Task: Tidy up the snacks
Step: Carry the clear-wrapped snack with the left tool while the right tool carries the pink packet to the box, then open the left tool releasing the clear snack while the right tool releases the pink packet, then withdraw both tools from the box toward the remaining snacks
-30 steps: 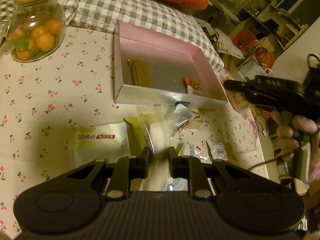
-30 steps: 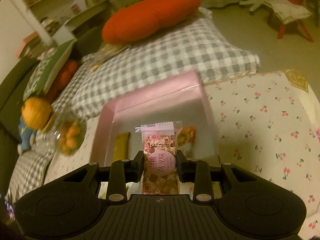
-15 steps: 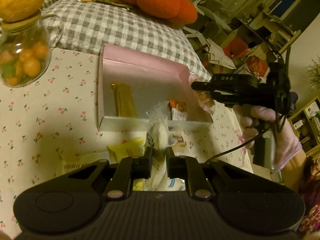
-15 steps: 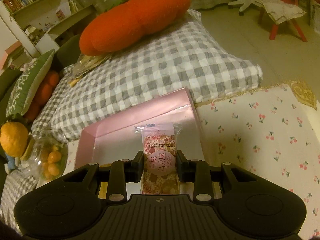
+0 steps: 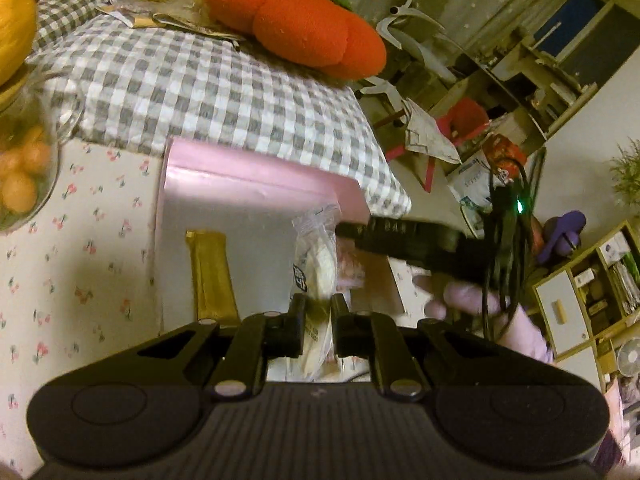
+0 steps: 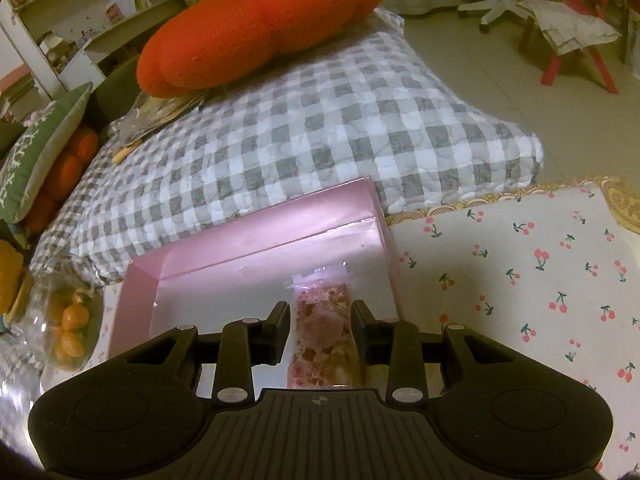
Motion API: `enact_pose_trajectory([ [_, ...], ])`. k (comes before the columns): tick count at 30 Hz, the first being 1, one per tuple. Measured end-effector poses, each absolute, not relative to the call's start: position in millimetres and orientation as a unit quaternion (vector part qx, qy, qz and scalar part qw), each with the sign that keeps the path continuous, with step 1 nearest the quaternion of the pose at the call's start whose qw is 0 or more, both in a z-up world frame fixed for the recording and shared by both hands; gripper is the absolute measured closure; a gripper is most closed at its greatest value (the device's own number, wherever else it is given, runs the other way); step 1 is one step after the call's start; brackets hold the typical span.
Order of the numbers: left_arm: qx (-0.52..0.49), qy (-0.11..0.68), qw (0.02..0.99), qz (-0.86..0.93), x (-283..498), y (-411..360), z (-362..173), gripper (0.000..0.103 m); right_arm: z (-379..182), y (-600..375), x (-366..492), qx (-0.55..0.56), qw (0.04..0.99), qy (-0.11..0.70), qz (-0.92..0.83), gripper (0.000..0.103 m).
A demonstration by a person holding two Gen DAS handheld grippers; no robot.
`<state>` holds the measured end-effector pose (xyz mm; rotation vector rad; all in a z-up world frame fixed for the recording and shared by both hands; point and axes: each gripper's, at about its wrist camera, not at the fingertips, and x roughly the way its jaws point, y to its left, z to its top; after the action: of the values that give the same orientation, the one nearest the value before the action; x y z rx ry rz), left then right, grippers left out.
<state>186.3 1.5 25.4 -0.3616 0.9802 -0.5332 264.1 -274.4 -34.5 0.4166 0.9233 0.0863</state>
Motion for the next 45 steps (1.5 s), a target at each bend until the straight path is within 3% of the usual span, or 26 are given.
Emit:
enact_pose_trajectory([
  [6,-0.159,0.468,0.838,-0.231,223,-15,25,0.092,-34,-282,267,0.225,0.868,0.439,0.048,0.067],
  [11,-0.146,0.479,0.842,-0.202,249,-30,12,0.092,-30,-286,264,0.24,0.868,0.432,0.045,0.051],
  [22,-0.133,0.48,0.851,-0.166,278,-39,4,0.094,-26,-294,251,0.245,0.868,0.429,0.046,0.043],
  [27,-0.119,0.475,0.859,-0.148,273,-36,7,0.069,-24,-296,243,0.247,0.867,0.431,0.049,0.041],
  [33,-0.105,0.471,0.864,-0.145,260,-29,17,0.034,-13,-295,232,0.245,0.87,0.426,0.048,0.024],
  [42,-0.081,0.461,0.871,-0.149,226,-19,40,0.011,17,-287,199,0.21,0.883,0.417,0.058,0.018],
  [45,-0.082,0.465,0.868,-0.151,213,-13,42,0.01,27,-286,185,0.21,0.884,0.413,0.063,0.016],
])
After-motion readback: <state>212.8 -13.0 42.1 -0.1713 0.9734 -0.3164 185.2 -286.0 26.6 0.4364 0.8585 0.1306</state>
